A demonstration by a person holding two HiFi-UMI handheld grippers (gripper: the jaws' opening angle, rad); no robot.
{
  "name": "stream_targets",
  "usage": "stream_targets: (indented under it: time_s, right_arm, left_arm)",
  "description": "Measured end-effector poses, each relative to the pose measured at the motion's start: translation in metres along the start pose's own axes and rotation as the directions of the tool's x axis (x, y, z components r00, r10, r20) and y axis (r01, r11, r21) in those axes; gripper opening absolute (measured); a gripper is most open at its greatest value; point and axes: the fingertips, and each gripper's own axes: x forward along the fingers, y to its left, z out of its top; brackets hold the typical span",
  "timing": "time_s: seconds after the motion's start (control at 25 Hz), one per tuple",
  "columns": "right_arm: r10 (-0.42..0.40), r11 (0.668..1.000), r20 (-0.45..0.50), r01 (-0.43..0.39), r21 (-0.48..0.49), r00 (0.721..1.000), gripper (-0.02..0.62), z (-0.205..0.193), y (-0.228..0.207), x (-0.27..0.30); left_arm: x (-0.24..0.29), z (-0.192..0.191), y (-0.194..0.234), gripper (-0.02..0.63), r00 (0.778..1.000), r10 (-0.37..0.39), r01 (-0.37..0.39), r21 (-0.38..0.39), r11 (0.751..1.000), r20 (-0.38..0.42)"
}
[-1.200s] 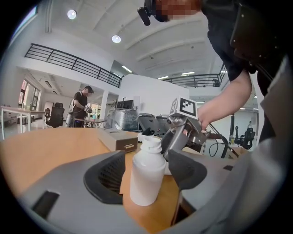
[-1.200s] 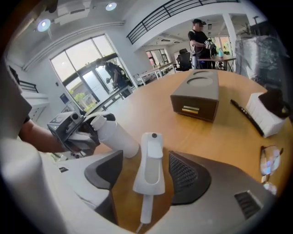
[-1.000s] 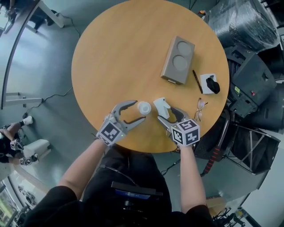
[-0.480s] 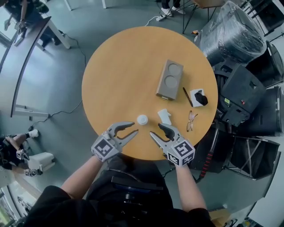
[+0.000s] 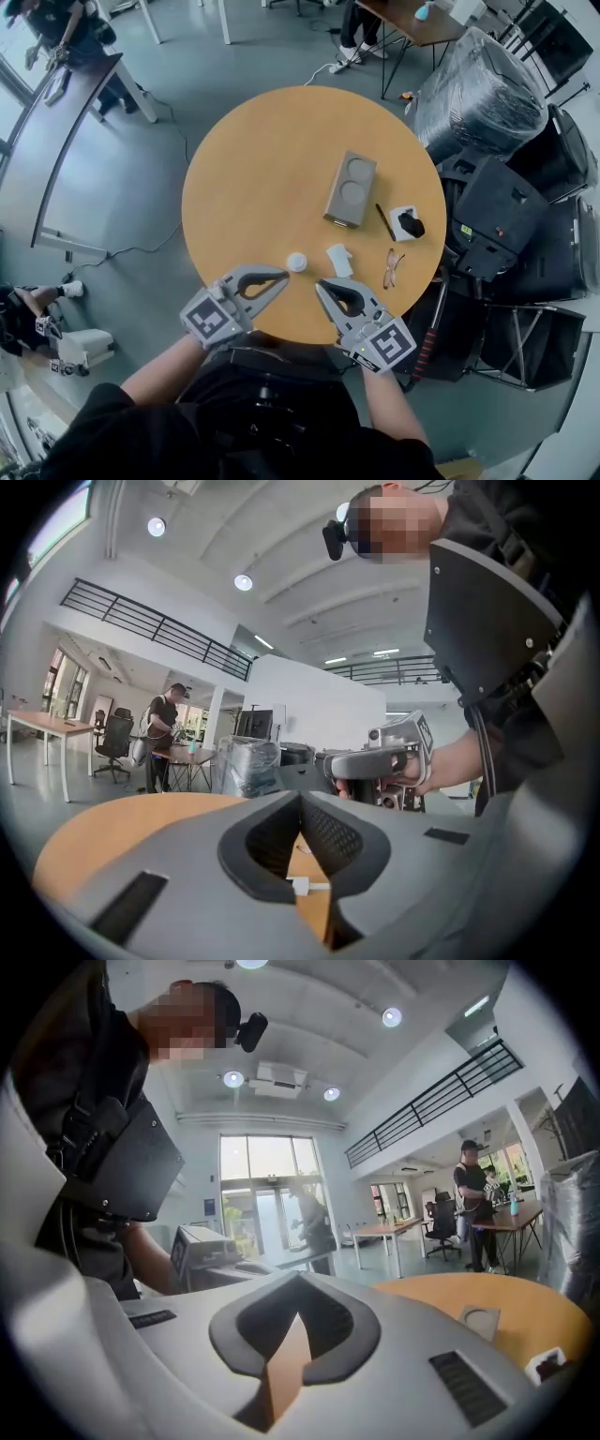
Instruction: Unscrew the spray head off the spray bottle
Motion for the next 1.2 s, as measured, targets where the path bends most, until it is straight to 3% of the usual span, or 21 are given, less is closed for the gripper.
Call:
stream_targets:
  time_s: [0.36,0.56,1.2]
  right_arm:
    - [-0.006,0.998,0.071,0.011,-0.065,0.997,0.011,0.051,0.019,-0.007]
    - [0.026,0.996,0.101,-0.017,-0.092,0.995,0.011,0.063,0.03,-0.006]
    - [0.029,0.993,0.089,-0.018,-0.114,0.996,0.009,0.059,0.041,-0.007]
  left_arm:
    - [-0.01,0.042,-0.017,0.021,0.998,-0.034,0.034,0.007,0.999,0.049]
    - [-0.022,0.06,-0.017,0.021,0.996,-0.004,0.001,0.037,0.999,0.086]
    - [-0.021,0.064,-0.033,0.021,0.996,-0.06,0.055,0.072,0.996,0.072]
